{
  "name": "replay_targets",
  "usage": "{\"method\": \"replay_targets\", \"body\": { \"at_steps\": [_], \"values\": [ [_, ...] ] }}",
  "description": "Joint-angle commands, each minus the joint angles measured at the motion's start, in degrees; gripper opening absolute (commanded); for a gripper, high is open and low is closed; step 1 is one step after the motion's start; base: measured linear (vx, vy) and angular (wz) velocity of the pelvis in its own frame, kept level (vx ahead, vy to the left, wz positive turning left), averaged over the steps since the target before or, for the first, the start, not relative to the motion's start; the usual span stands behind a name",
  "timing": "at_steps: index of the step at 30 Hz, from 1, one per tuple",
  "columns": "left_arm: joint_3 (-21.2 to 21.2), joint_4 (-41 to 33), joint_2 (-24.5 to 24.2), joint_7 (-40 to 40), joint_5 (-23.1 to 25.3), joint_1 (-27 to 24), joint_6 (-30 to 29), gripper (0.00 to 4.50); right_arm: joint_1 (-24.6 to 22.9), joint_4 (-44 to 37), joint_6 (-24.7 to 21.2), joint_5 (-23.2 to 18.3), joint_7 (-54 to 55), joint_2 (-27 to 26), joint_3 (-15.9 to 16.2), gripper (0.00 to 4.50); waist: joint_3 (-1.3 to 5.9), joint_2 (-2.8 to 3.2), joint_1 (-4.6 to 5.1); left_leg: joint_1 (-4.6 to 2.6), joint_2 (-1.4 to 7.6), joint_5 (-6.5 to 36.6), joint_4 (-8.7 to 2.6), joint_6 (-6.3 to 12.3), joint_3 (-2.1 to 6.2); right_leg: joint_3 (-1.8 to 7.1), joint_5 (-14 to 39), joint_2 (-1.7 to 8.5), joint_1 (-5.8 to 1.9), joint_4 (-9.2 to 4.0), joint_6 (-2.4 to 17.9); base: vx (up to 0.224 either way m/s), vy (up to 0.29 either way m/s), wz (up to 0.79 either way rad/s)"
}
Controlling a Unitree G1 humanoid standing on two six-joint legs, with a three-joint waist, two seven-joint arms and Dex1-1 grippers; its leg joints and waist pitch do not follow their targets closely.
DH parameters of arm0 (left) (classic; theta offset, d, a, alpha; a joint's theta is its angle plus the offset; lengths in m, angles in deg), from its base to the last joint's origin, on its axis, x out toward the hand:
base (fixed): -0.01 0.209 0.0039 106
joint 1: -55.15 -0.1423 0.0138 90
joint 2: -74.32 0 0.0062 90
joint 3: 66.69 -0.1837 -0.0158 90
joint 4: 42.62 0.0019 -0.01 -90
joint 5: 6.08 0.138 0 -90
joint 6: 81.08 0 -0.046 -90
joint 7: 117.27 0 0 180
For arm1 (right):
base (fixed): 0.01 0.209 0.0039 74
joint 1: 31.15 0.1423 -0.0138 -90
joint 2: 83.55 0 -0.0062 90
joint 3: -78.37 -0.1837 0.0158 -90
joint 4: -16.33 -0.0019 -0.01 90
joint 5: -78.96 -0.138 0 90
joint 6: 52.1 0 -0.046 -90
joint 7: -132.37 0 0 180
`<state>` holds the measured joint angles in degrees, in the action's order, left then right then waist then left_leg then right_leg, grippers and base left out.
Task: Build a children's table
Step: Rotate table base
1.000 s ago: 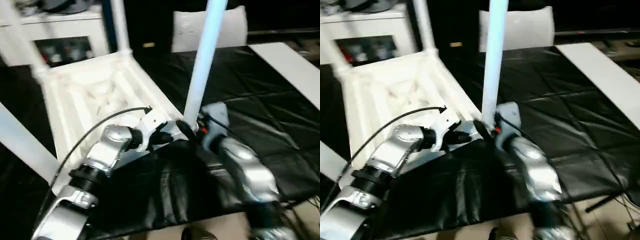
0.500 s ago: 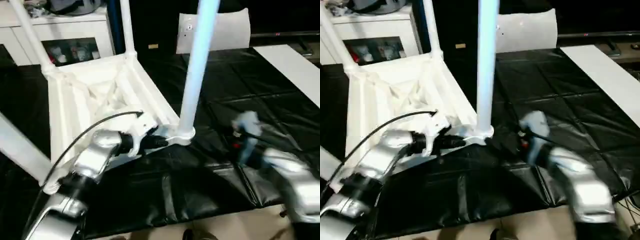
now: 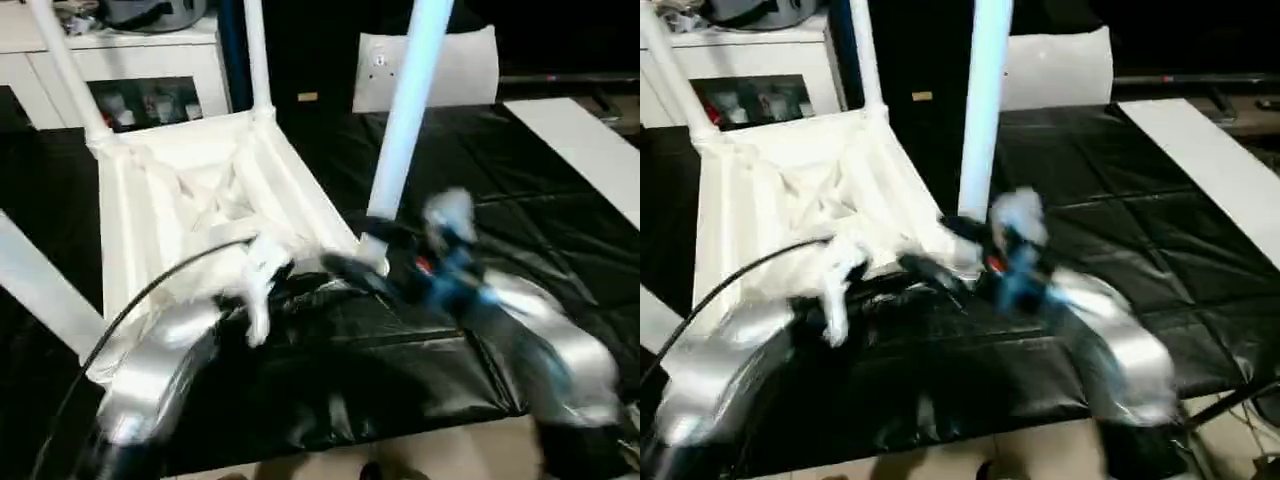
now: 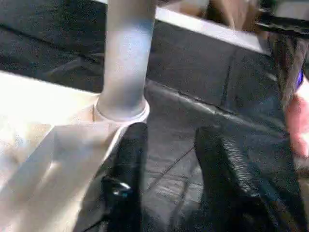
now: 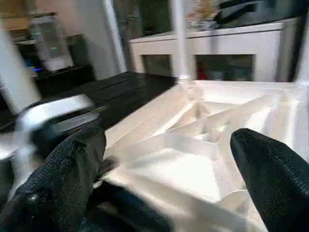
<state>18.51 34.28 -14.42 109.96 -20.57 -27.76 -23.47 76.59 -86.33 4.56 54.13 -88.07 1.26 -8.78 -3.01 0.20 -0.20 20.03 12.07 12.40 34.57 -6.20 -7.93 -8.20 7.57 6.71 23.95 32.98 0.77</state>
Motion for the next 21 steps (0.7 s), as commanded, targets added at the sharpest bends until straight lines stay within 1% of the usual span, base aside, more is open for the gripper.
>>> {"method": "replay_targets", "body": {
  "at_steps": [1, 2, 3, 4, 5, 6, 7, 8, 9, 10, 11, 12, 13, 14, 15, 16, 17, 18, 19, 20, 21],
  "values": [
    [2.2, -3.0, -1.2, -0.9, -1.0, -2.0, -1.3, 2.25, 1.1, 2.2, 0.8, 2.2, 3.7, -1.0, 0.1, 4.5, 3.31, -0.27, 0.1, 0.75, 0.28, 15.3, -4.51, 1.61, -0.63, 2.2, 31.8, 1.26, -3.16, -5.11, 2.5, 0.0, 0.0, 0.0],
    [2.6, -3.8, -1.9, -0.8, -1.1, -3.2, -1.6, 2.33, 1.6, 3.2, 1.3, 3.1, 5.1, -1.5, 0.1, 4.5, 3.22, -0.24, 0.17, 0.74, 0.23, 15.4, -4.63, 1.73, -0.71, 2.26, 31.8, 1.16, -3.08, -5.37, 2.4, 0.0, 0.0, 0.0],
    [3.1, -5.1, -2.8, -0.8, -1.3, -4.9, -2.1, 2.39, 2.3, 4.5, 2.0, 4.3, 7.0, -2.2, 0.0, 4.5, 3.3, -0.46, 0.19, 0.69, 0.34, 15.5, -4.59, 1.46, -0.66, 2.33, 31.2, 1.2, -3.02, -5.14, 2.4, 0.0, 0.0, 0.0],
    [3.8, -6.2, -4.1, -0.5, -1.6, -6.8, -2.4, 2.46, 3.2, 6.4, 2.6, 5.8, 9.7, -2.7, -0.5, 4.5, 3.21, -0.39, 0.26, 0.92, 0.36, 15.9, -4.8, 1.32, -0.48, 2.37, 31.3, 1.27, -3.13, -4.85, 2.5, 0.0, 0.0, 0.0],
    [4.4, -7.2, -5.3, 0.0, -2.0, -8.3, -2.5, 2.59, 4.0, 8.0, 3.0, 7.0, 12.0, -3.1, -1.0, 4.5, 3.13, -0.35, 0.35, 0.86, 0.3, 16.1, -4.91, 1.33, -0.54, 2.4, 31.4, 1.09, -3.08, -5.05, 2.3, 0.0, 0.0, 0.0],
    [4.7, -7.5, -5.8, 0.3, -2.1, -9.0, -2.5, 2.7, 4.3, 8.7, 3.3, 7.6, 13.0, -3.2, -1.2, 4.5, 3.18, -0.33, 0.35, 0.68, 0.32, 16.3, -4.83, 1.11, -0.56, 2.47, 31.3, 1.08, -2.95, -4.98, 2.3, 0.0, 0.0, 0.0],
    [5.5, -8.5, -7.2, 1.4, -2.8, -10.9, -2.6, 2.78, 5.2, 10.8, 4.1, 8.8, 15.8, -3.3, -2.3, 4.5, 3.05, -0.25, 0.38, 0.31, 0.25, 17.3, -4.86, 0.83, -0.69, 2.81, 31.3, 0.81, -2.58, -5.1, 2.5, 0.0, 0.0, 0.0],
    [6.3, -9.7, -8.7, 2.2, -3.4, -13.0, -3.0, 2.84, 6.2, 13.1, 4.8, 9.9, 19.0, -3.4, -3.9, 4.5, 3.07, -0.5, 0.3, 0.16, 0.21, 17.4, -4.81, 0.69, -0.72, 2.93, 31.4, 0.85, -2.4, -5.05, 2.7, 0.0, 0.0, 0.0],
    [6.3, -9.7, -8.7, 2.2, -3.4, -13.0, -3.0, 2.92, 6.2, 13.1, 4.8, 9.9, 19.0, -3.4, -3.9, 4.5, 2.96, -0.32, 0.41, 0.31, 0.14, 18.0, -5.03, 0.63, -0.65, 3.15, 31.7, 0.7, -2.52, -4.84, 2.8, 0.0, 0.0, 0.0],
    [6.9, -11.3, -10.8, 4.0, -4.1, -15.9, -3.4, 3.03, 7.4, 15.8, 6.3, 11.2, 22.5, -3.1, -5.8, 4.5, 3.0, -0.41, 0.16, -0.28, 0.18, 18.7, -4.87, 0.49, -0.85, 3.31, 31.4, 0.56, -2.0, -4.99, 2.8, 0.0, 0.0, 0.0],
    [7.6, -12.8, -12.9, 5.7, -4.9, -18.9, -3.8, 3.03, 8.6, 18.4, 7.8, 12.5, 25.7, -2.4, -7.6, 4.5, 2.99, -0.4, 0.12, -0.38, 0.14, 18.8, -4.86, 0.4, -0.86, 3.43, 31.1, 0.63, -1.88, -4.86, 3.1, 0.0, 0.0, 0.0],
    [8.0, -13.6, -13.8, 6.7, -5.4, -20.5, -4.1, 3.14, 9.1, 19.6, 8.6, 13.1, 27.0, -2.0, -8.4, 4.5, 2.92, -0.23, 0.39, 0.13, 0.29, 19.2, -5.31, 0.12, -0.63, 3.48, 30.7, 0.48, -2.37, -4.32, 3.5, 0.0, 0.0, 0.0],
    [8.4, -14.5, -14.8, 7.7, -5.9, -22.0, -4.4, 3.22, 9.5, 20.9, 9.5, 13.7, 28.3, -1.4, -9.1, 4.5, 2.83, -0.2, 0.37, -0.07, 0.29, 19.7, -5.21, 0.2, -0.83, 3.58, 30.2, 0.29, -2.09, -4.53, 3.4, 0.0, 0.0, 0.0],
    [9.4, -15.6, -17.0, 8.9, -6.9, -25.0, -5.2, 3.32, 10.3, 23.5, 11.2, 15.5, 31.2, -0.2, -10.1, 4.5, 2.96, -0.56, -0.08, -1.06, 0.2, 20.0, -4.82, -0.09, -1.33, 3.93, 28.8, 0.18, -1.25, -4.63, 3.7, 0.0, 0.0, 0.0],
    [9.5, -15.6, -17.3, 9.0, -6.9, -25.3, -5.1, 3.4, 10.3, 23.7, 11.4, 15.6, 31.3, -0.1, -10.2, 4.5, 2.94, -0.34, -0.27, -1.07, 0.17, 19.8, -5.04, -0.19, -1.47, 4.27, 26.7, -0.27, -1.25, -4.12, 4.4, 0.0, 0.0, 0.0],
    [11.4, -15.1, -19.5, 10.8, -7.3, -28.6, -4.9, 3.4, 10.5, 25.6, 13.7, 17.0, 32.3, 0.9, -10.3, 4.5, 2.87, -0.64, -0.39, -0.71, 0.11, 19.7, -5.13, -0.01, -1.5, 4.5, 26.1, -0.35, -1.52, -3.92, 4.4, 0.0, 0.0, 0.0],
    [11.4, -15.1, -19.5, 10.8, -7.3, -28.6, -4.9, 3.48, 10.5, 25.6, 13.7, 17.0, 32.3, 0.9, -10.3, 4.5, 2.91, -0.64, -0.41, -0.4, 0.05, 19.5, -5.22, 0.02, -1.4, 4.68, 25.9, -0.37, -1.77, -3.74, 4.3, 0.0, 0.0, 0.0],
    [11.9, -15.2, -19.9, 11.1, -7.4, -29.7, -4.8, 3.57, 10.5, 25.9, 13.8, 17.2, 32.5, 1.2, -10.2, 4.5, 2.96, -0.99, -0.25, -0.03, 0.01, 19.3, -5.32, 0.25, -1.33, 4.9, 26.1, -0.51, -2.08, -3.71, 3.7, 0.0, 0.0, 0.0],
    [14.1, -15.4, -20.6, 12.0, -8.0, -31.9, -4.5, 3.71, 10.1, 25.5, 13.6, 16.9, 31.4, 1.2, -9.8, 4.5, 3.0, -0.96, -0.3, 0.03, -0.11, 19.2, -5.23, 0.49, -1.31, 5.13, 26.6, -0.41, -2.13, -3.71, 3.5, 0.0, 0.0, 0.0],
    [15.7, -15.6, -21.1, 12.3, -8.5, -33.4, -4.1, 3.75, 9.9, 25.4, 13.6, 16.5, 30.6, 1.3, -9.5, 4.5, 2.9, -0.95, -0.05, 0.31, -0.02, 19.2, -5.41, 0.56, -1.19, 5.18, 26.8, -0.35, -2.28, -3.7, 3.5, 0.0, 0.0, 0.0],
    [18.6, -15.5, -21.6, 12.7, -9.3, -35.1, -3.2, 3.81, 9.2, 24.8, 13.2, 15.8, 28.7, 1.5, -8.7, 4.5, 2.95, -1.71, 0.35, 0.47, -0.07, 19.2, -5.17, 1.09, -1.27, 5.2, 27.8, -0.25, -2.27, -3.79, 3.2, 0.0, 0.0, 0.0]
  ]
}}
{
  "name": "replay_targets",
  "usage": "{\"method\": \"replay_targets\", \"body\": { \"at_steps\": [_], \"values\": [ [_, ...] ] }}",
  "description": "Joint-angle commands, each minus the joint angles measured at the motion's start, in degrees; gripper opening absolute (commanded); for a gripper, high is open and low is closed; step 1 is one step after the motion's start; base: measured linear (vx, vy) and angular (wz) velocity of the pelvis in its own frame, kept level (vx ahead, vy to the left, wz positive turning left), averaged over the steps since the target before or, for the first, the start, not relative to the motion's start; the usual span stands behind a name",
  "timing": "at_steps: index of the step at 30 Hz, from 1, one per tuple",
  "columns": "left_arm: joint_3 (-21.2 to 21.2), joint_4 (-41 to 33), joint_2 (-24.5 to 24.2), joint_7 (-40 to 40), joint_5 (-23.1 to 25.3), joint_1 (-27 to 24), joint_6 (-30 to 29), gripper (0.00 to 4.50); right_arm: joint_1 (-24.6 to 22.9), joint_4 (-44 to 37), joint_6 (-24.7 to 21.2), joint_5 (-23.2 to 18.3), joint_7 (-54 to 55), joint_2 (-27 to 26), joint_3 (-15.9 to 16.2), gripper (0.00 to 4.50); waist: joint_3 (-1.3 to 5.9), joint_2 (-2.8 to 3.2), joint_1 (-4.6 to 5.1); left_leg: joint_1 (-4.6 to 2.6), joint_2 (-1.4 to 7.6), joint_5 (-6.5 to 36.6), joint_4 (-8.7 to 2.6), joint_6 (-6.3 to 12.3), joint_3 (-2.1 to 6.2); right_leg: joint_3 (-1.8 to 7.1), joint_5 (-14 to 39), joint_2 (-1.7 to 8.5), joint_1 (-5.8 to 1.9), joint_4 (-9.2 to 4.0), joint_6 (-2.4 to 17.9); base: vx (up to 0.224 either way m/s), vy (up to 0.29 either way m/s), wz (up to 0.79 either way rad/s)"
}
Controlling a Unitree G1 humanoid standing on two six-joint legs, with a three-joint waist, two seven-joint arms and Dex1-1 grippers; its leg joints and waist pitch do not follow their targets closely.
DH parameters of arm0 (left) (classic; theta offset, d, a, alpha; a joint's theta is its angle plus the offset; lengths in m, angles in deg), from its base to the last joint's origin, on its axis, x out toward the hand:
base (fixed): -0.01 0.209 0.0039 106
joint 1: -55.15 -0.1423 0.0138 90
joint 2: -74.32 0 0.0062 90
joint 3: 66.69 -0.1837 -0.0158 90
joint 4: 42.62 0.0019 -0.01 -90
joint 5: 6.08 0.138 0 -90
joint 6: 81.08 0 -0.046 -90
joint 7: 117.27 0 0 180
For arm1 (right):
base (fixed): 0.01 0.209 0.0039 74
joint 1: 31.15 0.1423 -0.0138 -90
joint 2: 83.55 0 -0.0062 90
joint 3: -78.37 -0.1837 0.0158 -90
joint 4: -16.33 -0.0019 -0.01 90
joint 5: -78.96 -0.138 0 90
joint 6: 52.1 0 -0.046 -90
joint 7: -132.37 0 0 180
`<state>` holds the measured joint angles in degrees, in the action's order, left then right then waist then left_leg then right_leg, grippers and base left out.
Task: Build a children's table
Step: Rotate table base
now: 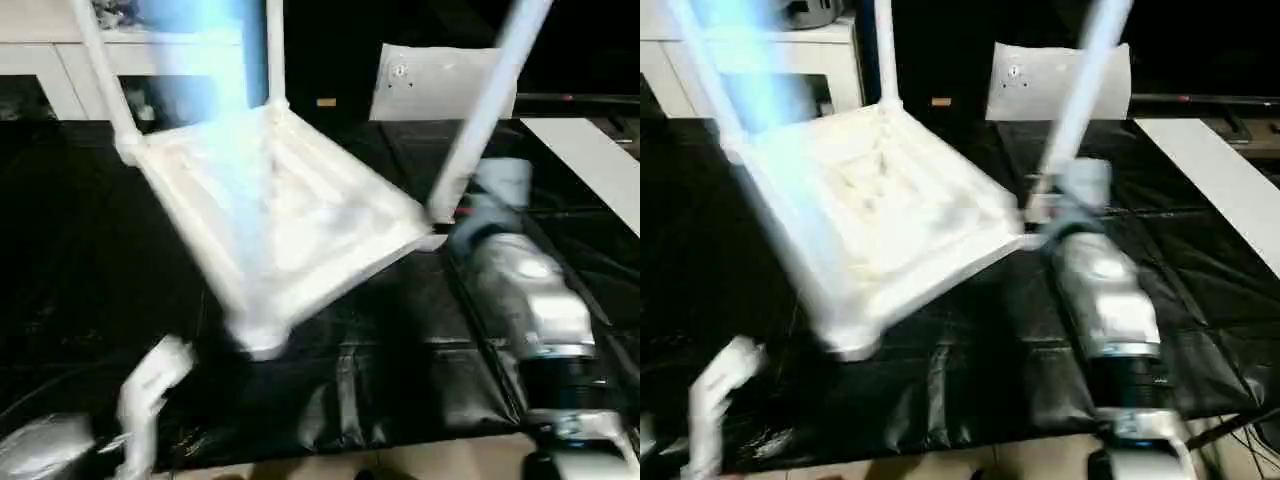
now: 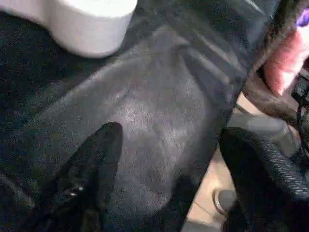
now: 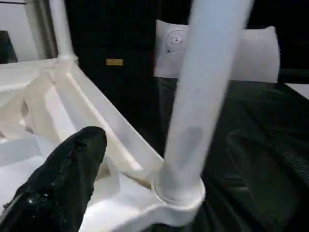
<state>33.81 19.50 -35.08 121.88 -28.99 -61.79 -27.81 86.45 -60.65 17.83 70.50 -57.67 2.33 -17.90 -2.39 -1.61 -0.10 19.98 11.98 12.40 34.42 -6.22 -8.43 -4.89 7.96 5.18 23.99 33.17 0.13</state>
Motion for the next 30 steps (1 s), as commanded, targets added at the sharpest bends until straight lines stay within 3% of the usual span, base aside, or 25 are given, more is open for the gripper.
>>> {"method": "replay_targets", "body": {
  "at_steps": [1, 3, 4, 5, 7, 8, 9, 10, 11, 12, 14, 15, 17, 18, 20, 21, 22, 27, 28, 30],
  "values": [
    [6.1, 0.1, -1.2, 0.7, -1.3, -1.3, 3.1, 3.81, -1.7, -1.7, -0.2, -1.2, -4.1, 0.5, 1.8, 4.5, 2.32, -0.29, 0.57, 0.48, 0.02, 18.7, -5.02, 1.48, -0.89, 1.95, 28.2, 1.23, -2.24, -4.29, 3.6, 0.0, 0.0, 0.0],
    [7.1, 0.6, -1.1, 0.6, -1.3, -0.9, 4.2, 4.03, -2.2, -2.2, -0.4, -1.4, -5.2, 0.6, 2.4, 4.5, 2.28, 0.11, 0.75, 0.41, 0.09, 18.2, -5.05, 1.8, -0.77, 1.96, 27.8, 1.12, -2.15, -4.36, 3.8, 0.0, 0.0, 0.0],
    [7.9, 1.3, -0.9, 0.2, -1.5, 0.1, 5.3, 4.14, -2.8, -2.5, -0.5, -1.4, -6.0, 0.7, 3.2, 4.5, 2.2, -0.25, 0.85, 0.39, 0.12, 18.6, -5.06, 1.84, -0.76, 1.92, 28.2, 1.02, -2.12, -4.38, 3.8, 0.0, 0.0, 0.0],
    [8.3, 1.7, -0.8, -0.1, -1.8, 0.7, 6.0, 4.14, -3.1, -2.6, -0.6, -1.3, -6.5, 0.8, 3.6, 4.5, 2.22, -0.16, 0.9, 0.23, 0.19, 18.9, -5.08, 1.72, -0.73, 1.95, 28.3, 1.02, -2.03, -4.35, 3.9, 0.0, 0.0, 0.0],
    [8.6, 2.5, 0.8, -1.3, -4.7, 6.5, 6.2, 4.23, -5.7, -4.2, -2.3, -0.7, -8.9, 1.5, 6.6, 4.5, 2.2, -0.24, 1.0, 0.17, 0.27, 19.4, -5.15, 1.41, -0.66, 1.96, 28.1, 1.03, -2.11, -4.27, 4.2, 0.0, 0.0, 0.0],
    [7.9, 2.5, 2.1, -2.2, -6.8, 11.4, 5.7, 4.45, -7.6, -5.1, -4.1, 0.0, -10.0, 2.0, 8.5, 4.5, 2.19, 0.06, 0.59, -0.51, 0.38, 19.9, -5.09, 1.01, -0.78, 2.12, 27.4, 0.89, -1.71, -4.31, 4.6, 0.0, 0.0, 0.0],
    [7.4, 2.5, 2.6, -2.8, -7.4, 13.1, 5.4, 4.45, -8.1, -5.0, -4.6, 0.4, -10.0, 2.0, 8.9, 4.5, 2.35, 0.23, 0.26, -0.55, 0.44, 19.2, -5.1, 0.55, -0.79, 2.28, 25.0, 1.0, -1.89, -4.06, 5.7, 0.0, 0.0, 0.0],
    [6.4, 2.9, 3.5, -3.4, -8.0, 15.7, 4.9, 4.45, -8.7, -4.7, -5.0, 1.5, -9.4, 2.1, 9.5, 4.5, 2.23, 0.22, 0.11, -0.01, 0.43, 19.1, -5.4, -0.07, -0.6, 2.19, 24.4, 0.98, -2.34, -3.72, 6.0, 0.0, 0.0, 0.0],
    [6.2, 3.0, 3.6, -3.4, -8.1, 16.1, 4.9, 4.45, -8.8, -4.7, -5.1, 1.7, -9.3, 2.2, 9.6, 4.5, 2.43, 0.05, 0.07, -0.03, 0.42, 18.9, -5.31, -0.31, -0.64, 2.22, 23.8, 1.05, -2.44, -3.7, 6.1, 0.0, 0.0, 0.0],
    [4.3, 4.1, 4.4, -3.7, -8.1, 19.8, 4.2, 4.45, -9.5, -4.0, -5.7, 3.8, -8.4, 2.7, 10.8, 4.5, 2.53, -0.13, 0.15, 0.18, 0.4, 18.0, -5.26, -0.72, -0.6, 2.37, 22.8, 1.06, -2.62, -3.39, 6.1, 0.0, 0.0, 0.0],
    [1.0, 6.0, 4.9, -2.3, -7.4, 23.7, 3.9, 4.45, -10.1, -3.1, -7.6, 5.1, -7.2, 2.7, 11.6, 4.5, 2.69, -0.3, 0.05, -0.2, 0.07, 17.1, -4.99, -0.87, -0.9, 2.7, 22.2, 0.85, -2.3, -3.4, 6.1, 0.0, 0.0, 0.0],
    [1.0, 6.0, 4.9, -2.3, -7.4, 23.7, 3.9, 4.45, -10.1, -3.1, -7.6, 5.1, -7.2, 2.7, 11.6, 4.5, 2.81, -0.43, 0.1, 0.35, 0.03, 15.9, -5.04, -0.8, -0.76, 2.87, 21.6, 1.0, -2.83, -3.06, 6.3, 0.0, 0.0, 0.0],
    [-1.5, 9.3, 6.7, -2.4, -6.6, 28.7, 4.7, 4.45, -10.4, -1.4, -8.3, 5.8, -6.1, 2.7, 11.9, 4.5, 2.93, -0.55, 0.22, 0.33, -0.01, 14.6, -4.89, -0.67, -0.91, 2.96, 21.1, 0.98, -2.78, -3.08, 6.1, 0.0, 0.0, 0.0],
    [-2.3, 10.6, 7.3, -2.5, -6.2, 30.5, 5.0, 4.45, -10.4, -0.8, -8.3, 6.0, -5.8, 2.7, 11.9, 4.5, 2.99, -0.34, 0.14, 0.01, -0.07, 14.3, -4.71, -0.72, -1.07, 3.03, 20.4, 0.94, -2.51, -3.2, 6.6, 0.0, 0.0, 0.0],
    [-4.3, 13.3, 8.2, -3.3, -4.9, 33.8, 6.0, 4.45, -9.9, 0.6, -8.1, 6.1, -5.6, 2.7, 12.5, 4.5, 3.13, -0.16, 0.01, 0.27, -0.03, 13.6, -4.69, -0.92, -1.01, 3.04, 19.0, 1.02, -2.95, -3.0, 7.1, 0.0, 0.0, 0.0],
    [-4.5, 13.5, 8.2, -3.3, -4.9, 34.1, 6.1, 4.45, -9.9, 0.7, -8.1, 6.1, -5.6, 2.6, 12.5, 4.5, 3.16, -0.55, 0.05, 0.29, -0.08, 13.3, -4.57, -0.68, -1.1, 3.07, 18.8, 0.97, -2.95, -2.98, 7.2, 0.0, 0.0, 0.0],
    [-5.5, 14.4, 8.4, -3.2, -4.7, 35.3, 6.5, 4.45, -9.3, 1.6, -7.6, 6.1, -5.7, 2.1, 12.5, 4.5, 3.25, -0.28, 0.01, 0.34, -0.09, 12.8, -4.5, -0.65, -1.07, 3.09, 18.7, 1.02, -3.07, -2.81, 7.3, 0.0, 0.0, 0.0],
    [-8.8, 14.6, 10.9, -2.9, -6.9, 39.3, 4.4, 4.45, -5.5, 7.2, -6.3, 6.9, -6.8, -1.3, 14.7, 4.5, 3.32, -0.37, 0.44, 0.51, 0.05, 12.5, -4.43, -0.87, -1.09, 3.04, 17.6, 0.94, -3.05, -2.5, 9.2, 0.0, 0.0, 0.0],
    [-9.4, 14.3, 11.4, -2.7, -7.6, 39.9, 3.5, 4.45, -4.8, 8.2, -6.4, 6.9, -7.0, -1.9, 15.1, 4.5, 3.28, -0.75, 0.45, 0.42, 0.06, 13.0, -4.29, -0.87, -1.22, 3.08, 18.5, 0.94, -2.86, -2.62, 9.2, 0.0, 0.0, 0.0],
    [-10.4, 13.4, 11.9, -2.0, -9.0, 40.1, 1.9, 4.45, -3.9, 9.4, -6.6, 7.0, -6.6, -2.9, 15.3, 4.5, 3.2, -0.51, 0.37, 0.41, 0.02, 13.6, -4.28, -1.07, -1.19, 3.09, 20.0, 0.98, -2.84, -2.66, 8.9, 0.0, 0.0, 0.0]
  ]
}}
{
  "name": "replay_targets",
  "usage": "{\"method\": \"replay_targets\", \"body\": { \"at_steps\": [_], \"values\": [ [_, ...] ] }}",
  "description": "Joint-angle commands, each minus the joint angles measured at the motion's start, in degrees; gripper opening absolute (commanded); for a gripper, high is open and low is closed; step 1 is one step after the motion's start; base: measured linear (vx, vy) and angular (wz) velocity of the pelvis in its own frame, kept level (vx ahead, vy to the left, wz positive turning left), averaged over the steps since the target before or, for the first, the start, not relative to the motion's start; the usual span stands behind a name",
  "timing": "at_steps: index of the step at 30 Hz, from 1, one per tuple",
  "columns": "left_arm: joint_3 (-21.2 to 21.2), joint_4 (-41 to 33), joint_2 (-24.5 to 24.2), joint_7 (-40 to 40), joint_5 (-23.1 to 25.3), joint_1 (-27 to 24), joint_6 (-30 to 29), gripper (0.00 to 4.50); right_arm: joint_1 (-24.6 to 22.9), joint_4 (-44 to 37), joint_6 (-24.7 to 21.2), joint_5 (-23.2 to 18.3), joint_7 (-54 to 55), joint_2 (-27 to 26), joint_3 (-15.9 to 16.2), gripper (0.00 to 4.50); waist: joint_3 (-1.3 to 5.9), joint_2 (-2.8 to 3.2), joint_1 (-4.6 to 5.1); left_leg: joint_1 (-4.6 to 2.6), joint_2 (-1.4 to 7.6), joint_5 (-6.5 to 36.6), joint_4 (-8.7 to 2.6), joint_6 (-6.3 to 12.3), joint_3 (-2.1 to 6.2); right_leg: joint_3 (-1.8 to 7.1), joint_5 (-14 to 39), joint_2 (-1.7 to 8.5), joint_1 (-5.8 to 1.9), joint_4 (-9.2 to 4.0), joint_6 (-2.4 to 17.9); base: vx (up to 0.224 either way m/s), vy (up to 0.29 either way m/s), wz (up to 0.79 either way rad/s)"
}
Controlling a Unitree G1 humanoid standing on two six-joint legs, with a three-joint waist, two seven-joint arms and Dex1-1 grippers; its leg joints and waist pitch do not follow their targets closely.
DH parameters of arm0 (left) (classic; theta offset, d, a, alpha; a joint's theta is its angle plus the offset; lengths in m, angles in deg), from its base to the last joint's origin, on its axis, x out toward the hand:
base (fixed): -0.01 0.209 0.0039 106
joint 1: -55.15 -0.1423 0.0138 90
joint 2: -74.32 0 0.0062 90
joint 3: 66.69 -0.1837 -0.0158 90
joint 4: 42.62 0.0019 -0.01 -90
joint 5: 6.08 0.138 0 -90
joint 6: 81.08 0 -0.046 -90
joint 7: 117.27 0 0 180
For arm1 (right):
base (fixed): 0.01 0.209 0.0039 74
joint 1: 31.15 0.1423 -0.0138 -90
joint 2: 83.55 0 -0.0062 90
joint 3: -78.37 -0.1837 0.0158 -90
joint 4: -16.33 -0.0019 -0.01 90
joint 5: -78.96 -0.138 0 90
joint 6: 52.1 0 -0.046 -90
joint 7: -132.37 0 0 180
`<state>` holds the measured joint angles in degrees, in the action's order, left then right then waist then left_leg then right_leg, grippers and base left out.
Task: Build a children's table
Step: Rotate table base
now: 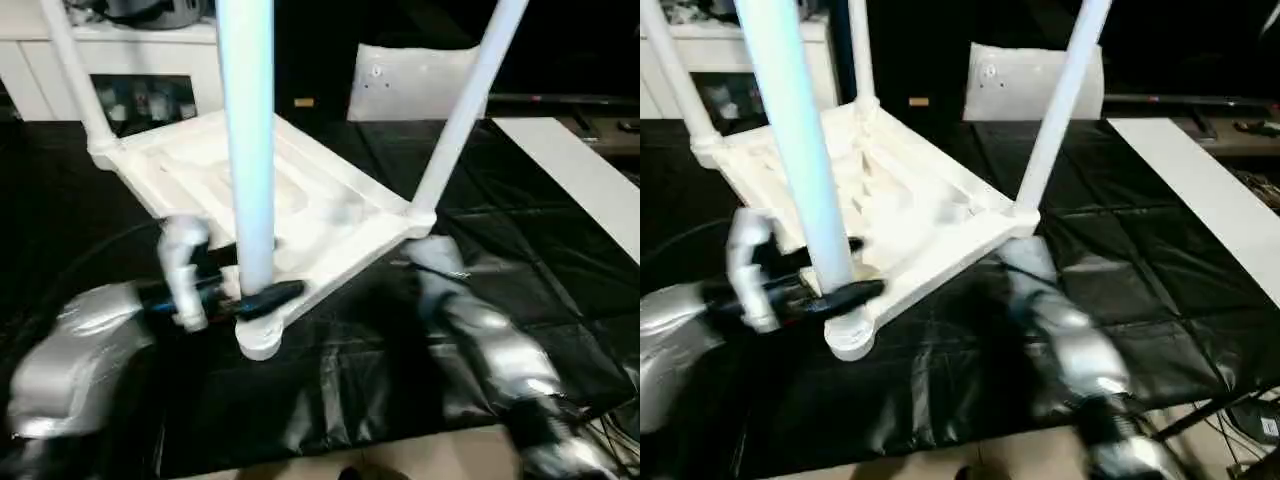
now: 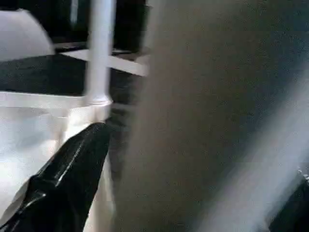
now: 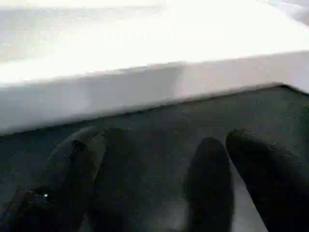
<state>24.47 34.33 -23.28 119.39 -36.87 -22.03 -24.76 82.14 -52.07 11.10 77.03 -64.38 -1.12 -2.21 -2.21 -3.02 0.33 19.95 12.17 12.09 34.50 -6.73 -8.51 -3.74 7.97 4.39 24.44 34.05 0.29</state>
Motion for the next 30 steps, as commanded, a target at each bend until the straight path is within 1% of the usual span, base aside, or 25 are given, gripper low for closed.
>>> {"method": "replay_targets", "body": {
  "at_steps": [1, 2, 3, 4, 5, 6, 7, 9, 11, 13, 14, 15, 16, 17, 18, 20, 21, 22, 24, 26, 27, 28, 29, 30],
  "values": [
    [-2.9, -3.3, 0.2, 1.7, -2.8, 0.1, -2.9, 4.45, 2.0, 2.5, 0.3, 0.3, 0.0, -0.8, 0.0, 4.5, 3.03, 0.97, -0.08, 0.42, -0.11, 14.0, -4.34, -0.77, -1.09, 1.96, 20.2, 1.77, -3.24, -3.44, 8.5, 0.0, 0.0, 0.0],
    [-3.6, -3.8, 0.2, 2.0, -3.1, 0.0, -3.1, 4.45, 2.5, 3.1, 0.4, 0.1, -0.1, -1.3, 0.1, 4.5, 3.04, 1.0, -0.01, 0.41, -0.12, 14.3, -4.37, -0.77, -1.05, 1.92, 20.3, 1.65, -3.24, -3.39, 8.6, 0.0, 0.0, 0.0],
    [-4.1, -4.2, 0.0, 2.3, -3.5, -0.1, -3.5, 4.45, 3.0, 3.6, 0.7, -0.1, 0.0, -1.7, -0.1, 4.5, 2.95, 1.05, -0.05, 0.45, -0.12, 14.5, -4.43, -0.81, -1.0, 1.83, 20.7, 1.61, -3.32, -3.56, 8.0, 0.0, 0.0, 0.0],
    [-5.0, -5.0, 0.0, 2.5, -4.2, -0.4, -4.2, 4.45, 3.7, 4.3, 1.2, -0.2, 0.0, -2.2, -0.1, 4.5, 2.99, 1.07, 0.05, 0.39, -0.09, 14.8, -4.42, -0.92, -0.98, 1.83, 20.9, 1.64, -3.18, -3.5, 7.9, 0.0, 0.0, 0.0],
    [-5.7, -5.5, 0.1, 2.7, -4.5, -0.5, -4.6, 4.45, 4.3, 4.9, 1.7, -0.2, -0.1, -2.7, -0.1, 4.5, 2.96, 1.15, 0.06, 0.5, -0.1, 14.8, -4.5, -1.01, -0.9, 1.78, 21.0, 1.63, -3.34, -3.53, 7.8, 0.0, 0.0, 0.0],
    [-6.7, -5.9, 0.4, 2.9, -4.9, -0.4, -5.1, 4.45, 5.3, 5.9, 2.6, -0.2, -0.2, -3.4, -0.2, 4.5, 3.08, 1.12, 0.33, 0.57, -0.08, 14.6, -4.46, -1.18, -0.86, 1.79, 20.3, 1.66, -3.41, -3.37, 8.0, 0.0, 0.0, 0.0],
    [-6.9, -5.7, 0.5, 3.0, -4.9, -0.2, -5.2, 4.45, 5.6, 6.3, 2.9, -0.2, -0.1, -3.7, -0.2, 4.5, 3.07, 1.07, 0.71, 0.64, -0.08, 14.5, -4.47, -1.15, -0.82, 1.76, 19.7, 1.61, -3.45, -3.32, 8.3, 0.0, 0.0, 0.0],
    [-8.5, -5.5, 1.5, 2.9, -4.3, 0.6, -5.1, 4.45, 6.5, 7.1, 3.4, -0.3, -0.6, -4.3, 0.0, 4.5, 3.06, 1.03, 0.9, 0.65, -0.15, 14.3, -4.36, -0.89, -0.92, 1.81, 19.3, 1.61, -3.47, -3.43, 8.5, 0.0, 0.0, 0.0],
    [-10.4, -4.8, 3.8, 2.2, -4.1, 2.0, -5.0, 4.45, 7.2, 7.7, 4.0, -0.1, -1.2, -4.9, 0.6, 4.5, 3.1, 0.86, 1.04, 0.7, -0.15, 14.0, -4.31, -0.76, -0.98, 1.81, 19.5, 1.59, -3.5, -3.46, 8.4, 0.0, 0.0, 0.0],
    [-11.9, -3.7, 5.7, 1.7, -3.3, 3.4, -4.3, 4.45, 7.6, 8.3, 4.3, 0.2, -1.5, -5.3, 1.0, 4.5, 3.05, 0.94, 1.01, 0.55, -0.15, 14.5, -4.29, -0.85, -0.98, 1.77, 20.8, 1.59, -3.36, -3.71, 8.1, 0.0, 0.0, 0.0],
    [-12.1, -3.4, 5.9, 1.6, -3.1, 3.6, -4.0, 4.45, 7.7, 8.4, 4.4, 0.3, -1.5, -5.3, 1.0, 4.5, 3.05, 0.98, 1.02, 0.59, -0.16, 14.6, -4.3, -0.93, -0.94, 1.76, 21.0, 1.58, -3.38, -3.69, 8.0, 0.0, 0.0, 0.0],
    [-12.4, -3.0, 6.3, 1.5, -2.7, 4.0, -3.7, 4.45, 7.7, 8.6, 4.5, 0.3, -1.5, -5.4, 1.0, 4.5, 3.07, 0.92, 1.07, 0.67, -0.14, 14.6, -4.32, -1.05, -0.88, 1.74, 21.0, 1.64, -3.47, -3.68, 7.9, 0.0, 0.0, 0.0],
    [-12.9, -2.0, 7.3, 1.1, -2.2, 5.0, -3.1, 4.45, 8.1, 9.3, 4.8, 0.5, -1.5, -5.6, 1.0, 4.5, 3.15, 0.79, 1.27, 0.64, -0.17, 15.0, -4.29, -1.07, -0.86, 1.7, 20.9, 1.6, -3.44, -3.71, 7.8, 0.0, 0.0, 0.0],
    [-13.2, -1.5, 7.9, 0.9, -2.2, 5.5, -2.9, 4.45, 8.2, 9.6, 5.0, 0.6, -1.6, -5.7, 1.0, 4.5, 3.14, 0.8, 1.34, 0.6, -0.18, 15.2, -4.28, -1.04, -0.85, 1.68, 20.8, 1.61, -3.38, -3.71, 7.8, 0.0, 0.0, 0.0],
    [-13.7, -1.1, 8.8, 0.8, -2.2, 6.2, -2.9, 4.45, 8.5, 10.1, 5.3, 0.8, -1.8, -6.0, 1.0, 4.5, 3.15, 0.66, 1.5, 0.76, -0.18, 15.2, -4.25, -0.96, -0.82, 1.66, 20.6, 1.65, -3.55, -3.7, 7.9, 0.0, 0.0, 0.0],
    [-15.1, -1.0, 10.3, 0.6, -1.9, 6.9, -2.8, 4.45, 8.8, 10.5, 5.7, 0.9, -1.7, -6.6, 1.0, 4.5, 3.17, 1.03, 1.77, 0.75, -0.2, 15.0, -4.2, -0.82, -0.83, 1.68, 20.0, 1.65, -3.49, -3.73, 8.3, 0.0, 0.0, 0.0],
    [-15.3, -1.0, 10.6, 0.6, -1.8, 6.9, -2.9, 4.45, 8.9, 10.4, 5.8, 1.0, -1.6, -6.8, 1.0, 4.5, 3.24, 0.84, 1.96, 0.85, -0.19, 14.8, -4.2, -0.71, -0.83, 1.66, 19.6, 1.62, -3.61, -3.75, 8.4, 0.0, 0.0, 0.0],
    [-15.5, -0.8, 10.6, 0.4, -1.1, 6.9, -2.6, 4.45, 8.8, 10.2, 5.8, 1.1, -1.5, -6.8, 1.0, 4.5, 3.3, 0.9, 2.23, 0.97, -0.19, 14.4, -4.19, -0.52, -0.77, 1.61, 18.7, 1.63, -3.75, -3.64, 8.8, 0.0, 0.0, 0.0],
    [-15.8, -0.6, 10.2, 0.3, 0.2, 6.5, -2.0, 4.45, 8.2, 9.4, 5.9, 1.8, -1.2, -6.5, 1.0, 4.5, 3.37, 0.81, 2.46, 1.0, -0.16, 14.1, -4.12, -0.23, -0.81, 1.62, 17.9, 1.65, -3.81, -3.54, 9.3, 0.0, 0.0, 0.0],
    [-16.0, -0.9, 9.2, 0.5, 0.8, 5.9, -2.0, 4.45, 7.4, 8.5, 5.4, 2.2, -1.1, -5.9, 0.8, 4.5, 3.31, 0.76, 2.57, 0.93, -0.12, 14.2, -4.13, -0.02, -0.85, 1.58, 18.1, 1.61, -3.74, -3.59, 9.6, 0.0, 0.0, 0.0],
    [-16.0, -1.5, 8.5, 0.5, 0.9, 5.3, -2.2, 4.45, 6.5, 7.2, 5.1, 2.3, -1.1, -5.3, 0.7, 4.5, 3.26, 0.8, 2.56, 0.9, -0.12, 14.5, -4.14, 0.0, -0.85, 1.58, 18.5, 1.6, -3.71, -3.62, 9.6, 0.0, 0.0, 0.0],
    [-15.8, -2.6, 7.3, 0.5, 1.1, 4.1, -2.5, 4.45, 4.4, 4.6, 4.3, 2.7, -1.4, -4.0, 0.6, 4.5, 3.21, 0.77, 2.48, 0.81, -0.02, 14.8, -4.2, -0.01, -0.82, 1.6, 19.1, 1.63, -3.62, -3.62, 9.4, 0.0, 0.0, 0.0],
    [-15.6, -3.2, 6.8, 0.5, 1.1, 3.5, -2.6, 4.45, 3.4, 3.4, 3.9, 2.9, -1.5, -3.4, 0.6, 4.5, 3.19, 0.84, 2.34, 0.77, 0.06, 14.7, -4.22, -0.06, -0.81, 1.62, 18.7, 1.61, -3.67, -3.65, 9.4, 0.0, 0.0, 0.0],
    [-15.3, -3.8, 6.4, 0.4, 1.0, 2.9, -3.0, 4.45, 2.3, 2.0, 3.5, 3.1, -1.6, -2.6, 0.4, 4.5, 3.25, 0.8, 2.29, 0.81, 0.13, 13.7, -4.23, 0.04, -0.89, 1.72, 17.0, 1.6, -3.75, -3.45, 9.6, 0.0, 0.0, 0.0]
  ]
}}
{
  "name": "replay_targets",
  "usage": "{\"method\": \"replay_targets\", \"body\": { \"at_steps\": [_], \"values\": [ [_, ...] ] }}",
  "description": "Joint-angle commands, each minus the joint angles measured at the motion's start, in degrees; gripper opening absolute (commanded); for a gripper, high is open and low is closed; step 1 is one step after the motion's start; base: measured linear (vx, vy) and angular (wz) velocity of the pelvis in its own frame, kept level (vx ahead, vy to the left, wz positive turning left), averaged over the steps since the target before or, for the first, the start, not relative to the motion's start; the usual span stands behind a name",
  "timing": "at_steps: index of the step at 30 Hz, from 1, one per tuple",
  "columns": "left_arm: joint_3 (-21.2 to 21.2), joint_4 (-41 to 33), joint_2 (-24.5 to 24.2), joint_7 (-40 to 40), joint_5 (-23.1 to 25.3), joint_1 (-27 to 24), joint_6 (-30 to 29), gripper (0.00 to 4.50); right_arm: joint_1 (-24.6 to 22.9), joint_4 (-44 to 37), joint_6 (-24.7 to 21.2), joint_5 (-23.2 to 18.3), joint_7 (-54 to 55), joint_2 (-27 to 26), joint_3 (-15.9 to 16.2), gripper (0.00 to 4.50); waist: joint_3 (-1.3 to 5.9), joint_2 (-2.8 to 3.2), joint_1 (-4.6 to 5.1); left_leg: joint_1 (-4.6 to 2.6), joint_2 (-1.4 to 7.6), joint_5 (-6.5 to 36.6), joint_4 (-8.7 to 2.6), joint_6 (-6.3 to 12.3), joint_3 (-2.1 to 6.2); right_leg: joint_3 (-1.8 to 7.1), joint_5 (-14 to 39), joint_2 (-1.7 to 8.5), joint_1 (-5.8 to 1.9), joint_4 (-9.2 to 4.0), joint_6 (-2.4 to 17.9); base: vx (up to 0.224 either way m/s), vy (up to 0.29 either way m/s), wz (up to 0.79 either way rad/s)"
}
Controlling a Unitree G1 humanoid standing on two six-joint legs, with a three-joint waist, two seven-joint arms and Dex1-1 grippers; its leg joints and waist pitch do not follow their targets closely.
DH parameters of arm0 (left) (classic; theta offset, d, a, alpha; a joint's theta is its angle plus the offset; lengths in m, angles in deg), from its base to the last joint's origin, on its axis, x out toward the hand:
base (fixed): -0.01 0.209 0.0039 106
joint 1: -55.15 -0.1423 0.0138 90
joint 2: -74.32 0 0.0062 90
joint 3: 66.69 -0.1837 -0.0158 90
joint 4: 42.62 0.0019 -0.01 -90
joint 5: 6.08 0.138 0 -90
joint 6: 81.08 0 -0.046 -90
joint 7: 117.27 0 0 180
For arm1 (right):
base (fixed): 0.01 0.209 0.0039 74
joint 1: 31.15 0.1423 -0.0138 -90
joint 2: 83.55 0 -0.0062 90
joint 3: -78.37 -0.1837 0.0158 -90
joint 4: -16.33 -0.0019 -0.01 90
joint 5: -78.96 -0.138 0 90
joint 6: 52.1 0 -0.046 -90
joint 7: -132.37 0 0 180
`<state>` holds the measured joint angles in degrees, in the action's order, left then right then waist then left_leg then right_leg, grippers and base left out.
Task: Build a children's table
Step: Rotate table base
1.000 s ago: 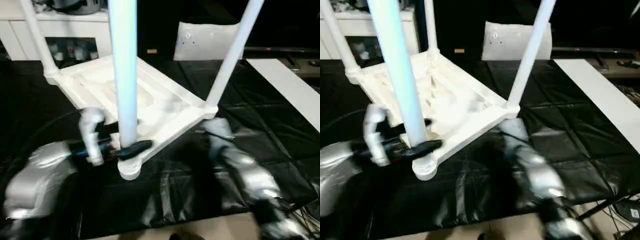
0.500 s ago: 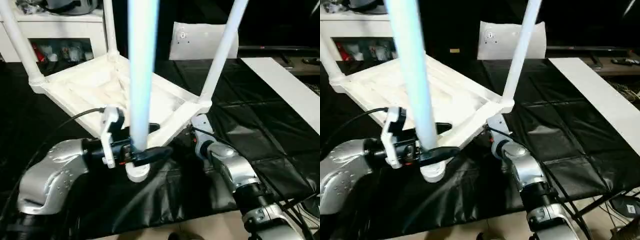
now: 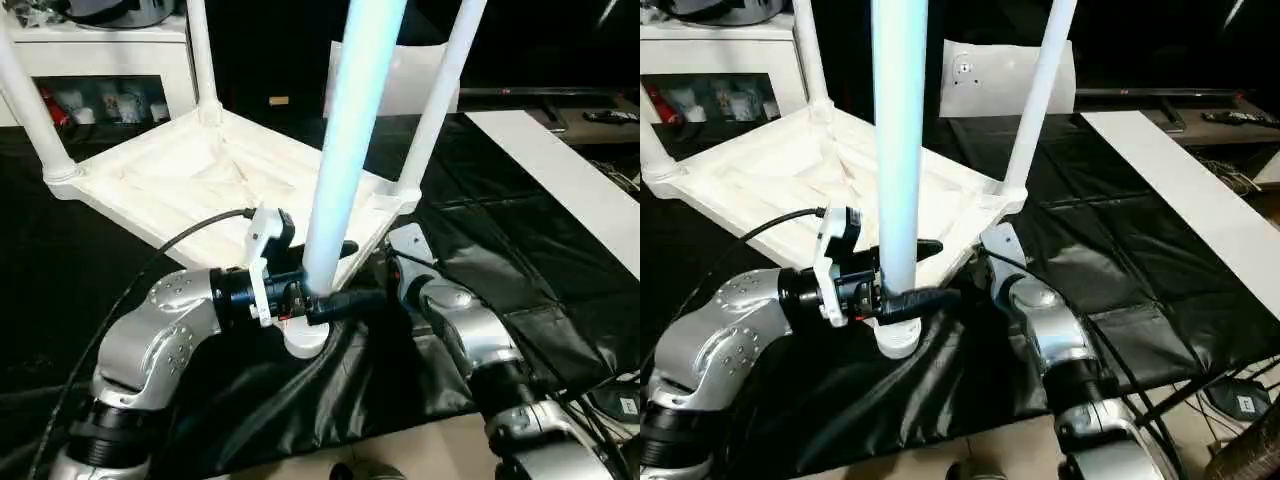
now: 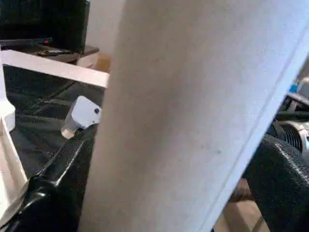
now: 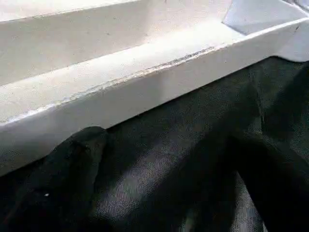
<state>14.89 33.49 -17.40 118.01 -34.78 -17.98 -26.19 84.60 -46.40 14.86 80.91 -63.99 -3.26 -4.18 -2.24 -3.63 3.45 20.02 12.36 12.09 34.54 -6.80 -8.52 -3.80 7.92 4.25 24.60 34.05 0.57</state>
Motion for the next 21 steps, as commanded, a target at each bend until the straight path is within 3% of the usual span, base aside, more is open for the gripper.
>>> {"method": "replay_targets", "body": {
  "at_steps": [1, 4, 13, 17, 21],
  "values": [
    [-5.5, -3.3, 0.3, 1.8, -1.1, -1.4, -1.7, 4.45, -0.8, -4.5, -0.6, -0.8, -2.0, -0.1, 2.3, 4.5, 3.33, 1.4, -0.85, 0.74, -0.03, 13.2, -4.25, 0.21, -0.91, 1.81, 16.2, 1.7, -3.98, -3.38, 9.4, 0.0, 0.0, 0.0],
    [-4.8, -5.5, -1.7, 2.1, -1.4, -3.5, -2.7, 4.45, -4.2, -8.8, -2.1, -0.5, -1.7, 2.2, 1.1, 4.5, 3.23, 1.54, -1.1, 0.69, -0.08, 12.3, -4.28, 0.48, -1.03, 1.84, 14.8, 1.59, -3.99, -3.24, 10.0, 0.0, 0.0, 0.0],
    [-5.4, -12.1, -4.1, 0.4, -3.6, -7.8, -5.5, 4.45, -12.5, -21.0, -7.2, -0.2, -2.2, 6.8, -1.6, 4.5, 2.93, 1.48, -2.67, 0.44, 0.07, 11.4, -4.3, -0.07, -1.32, 2.06, 16.5, 1.33, -3.86, -3.39, 8.3, 0.0, 0.0, 0.0],
    [-6.0, -13.2, -2.8, -0.8, -4.5, -7.2, -6.4, 4.45, -12.2, -22.0, -8.1, 0.0, -2.2, 7.1, -0.9, 4.5, 2.72, 1.14, -2.64, 0.35, -0.15, 14.1, -4.22, -0.44, -1.3, 1.92, 22.2, 1.2, -3.5, -4.03, 6.2, 0.0, 0.0, 0.0],
    [-6.6, -13.0, -1.4, -1.7, -4.6, -5.6, -6.5, 4.45, -11.0, -22.0, -8.4, -0.3, -2.3, 6.6, -0.3, 4.5, 2.77, 0.81, -2.67, 0.58, -0.25, 13.5, -4.11, -0.38, -1.2, 1.88, 24.6, 1.26, -3.48, -4.27, 4.3, 0.0, 0.0, 0.0]
  ]
}}
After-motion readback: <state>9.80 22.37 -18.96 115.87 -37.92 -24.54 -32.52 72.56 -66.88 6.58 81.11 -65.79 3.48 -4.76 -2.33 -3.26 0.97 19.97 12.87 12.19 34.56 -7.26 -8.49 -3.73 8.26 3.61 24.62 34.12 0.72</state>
